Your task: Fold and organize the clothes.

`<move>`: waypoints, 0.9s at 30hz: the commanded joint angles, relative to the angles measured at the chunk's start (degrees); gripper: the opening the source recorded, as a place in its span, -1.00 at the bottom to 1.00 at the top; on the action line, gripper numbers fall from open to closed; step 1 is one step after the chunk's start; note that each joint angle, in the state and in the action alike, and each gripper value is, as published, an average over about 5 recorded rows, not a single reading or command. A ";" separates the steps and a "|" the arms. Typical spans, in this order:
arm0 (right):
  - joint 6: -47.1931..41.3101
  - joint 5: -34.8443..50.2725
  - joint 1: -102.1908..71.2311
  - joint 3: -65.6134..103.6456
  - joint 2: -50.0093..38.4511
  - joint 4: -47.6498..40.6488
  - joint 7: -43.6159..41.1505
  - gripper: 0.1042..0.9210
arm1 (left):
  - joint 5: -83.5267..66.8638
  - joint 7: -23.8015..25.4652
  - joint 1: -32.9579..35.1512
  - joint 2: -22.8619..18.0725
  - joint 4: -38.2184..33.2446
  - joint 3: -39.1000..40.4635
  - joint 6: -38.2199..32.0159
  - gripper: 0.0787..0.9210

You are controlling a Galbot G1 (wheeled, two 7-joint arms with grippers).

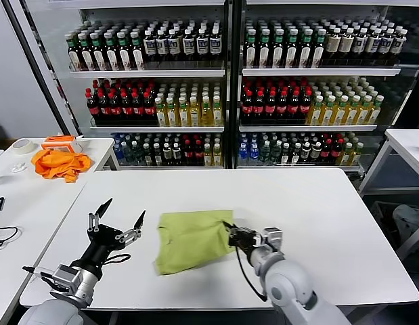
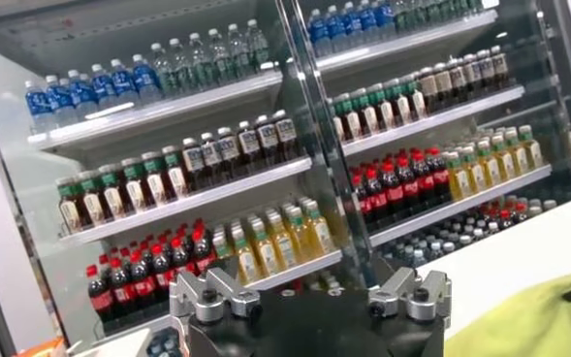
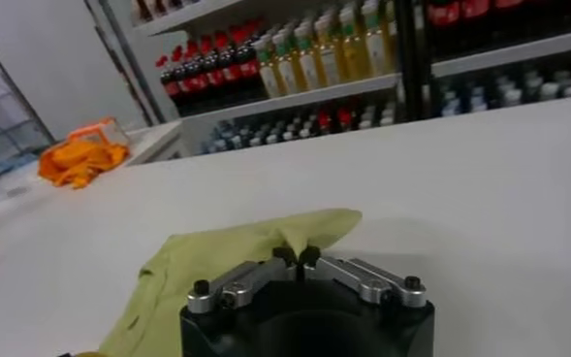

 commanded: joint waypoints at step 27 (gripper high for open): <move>3.08 -13.35 -16.46 25.85 -6.27 10.28 -8.93 -0.13 | 0.99 -0.54 -9.00 1.03 7.54 10.57 -0.04 0.77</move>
